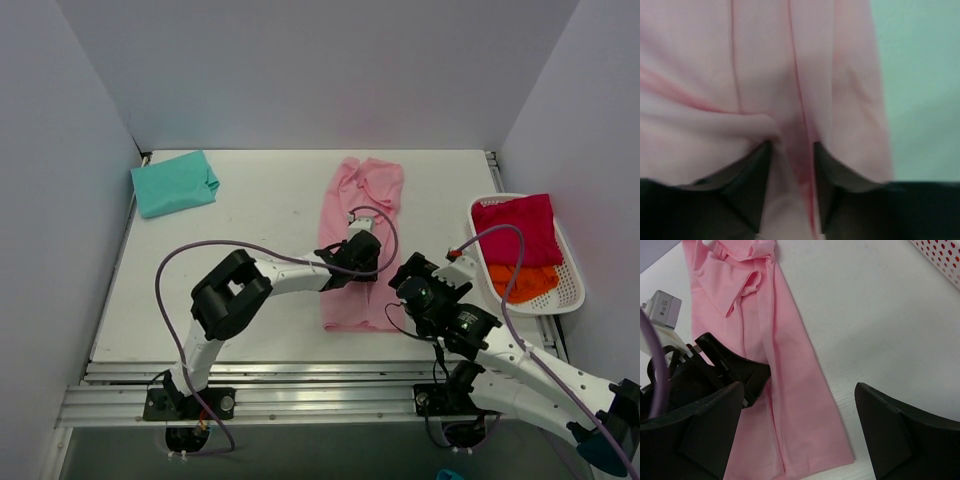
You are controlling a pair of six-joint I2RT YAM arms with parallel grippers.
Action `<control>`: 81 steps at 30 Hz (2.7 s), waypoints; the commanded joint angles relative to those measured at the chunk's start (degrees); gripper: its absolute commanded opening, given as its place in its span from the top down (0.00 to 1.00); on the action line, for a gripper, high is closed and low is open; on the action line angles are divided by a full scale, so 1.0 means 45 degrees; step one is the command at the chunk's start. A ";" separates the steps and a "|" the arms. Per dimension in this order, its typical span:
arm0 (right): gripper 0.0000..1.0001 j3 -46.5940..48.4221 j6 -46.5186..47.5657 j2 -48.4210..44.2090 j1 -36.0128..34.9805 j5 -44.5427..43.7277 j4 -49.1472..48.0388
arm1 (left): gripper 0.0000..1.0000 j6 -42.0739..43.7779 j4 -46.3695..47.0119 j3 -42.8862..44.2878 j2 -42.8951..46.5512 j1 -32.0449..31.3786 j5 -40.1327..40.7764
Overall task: Fold and stack the t-shirts
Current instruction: Fold the tshirt
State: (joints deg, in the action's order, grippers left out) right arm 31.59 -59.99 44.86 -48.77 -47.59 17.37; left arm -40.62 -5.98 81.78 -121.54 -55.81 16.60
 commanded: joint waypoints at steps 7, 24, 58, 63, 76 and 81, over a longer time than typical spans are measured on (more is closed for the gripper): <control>0.10 -0.0088 0.0205 0.0382 -0.0079 -0.0147 -0.0304 | 0.03 0.0120 0.0645 -0.1335 0.1321 0.0020 0.0021; 0.07 -0.0964 -0.0652 0.1319 -0.1542 0.1513 -0.1748 | 0.06 0.0767 -0.0390 -0.5298 0.8684 0.0020 0.1408; 0.46 -0.3212 -0.5695 0.3292 -0.5275 0.0791 -0.2549 | 0.06 -0.1676 0.3828 -1.1591 0.8454 0.0137 -0.0075; 0.61 -0.3252 -0.5342 0.3895 -0.5275 0.1045 -0.3564 | 0.05 -0.1696 0.3945 -1.1727 0.8492 0.0215 -0.0212; 0.88 -0.3154 -0.5341 0.4758 -0.5275 0.1416 -0.4055 | 0.00 -0.1930 0.3556 -1.2371 0.9487 0.0215 -0.0349; 0.98 -0.3309 -0.5517 0.4075 -0.5275 0.1241 -0.3254 | 0.28 -0.2067 0.2814 -1.2723 1.0325 0.0118 -0.0174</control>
State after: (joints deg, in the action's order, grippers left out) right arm 17.04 -83.59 65.43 -72.10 -39.94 -1.72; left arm -49.25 11.94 26.13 -77.60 -55.02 16.23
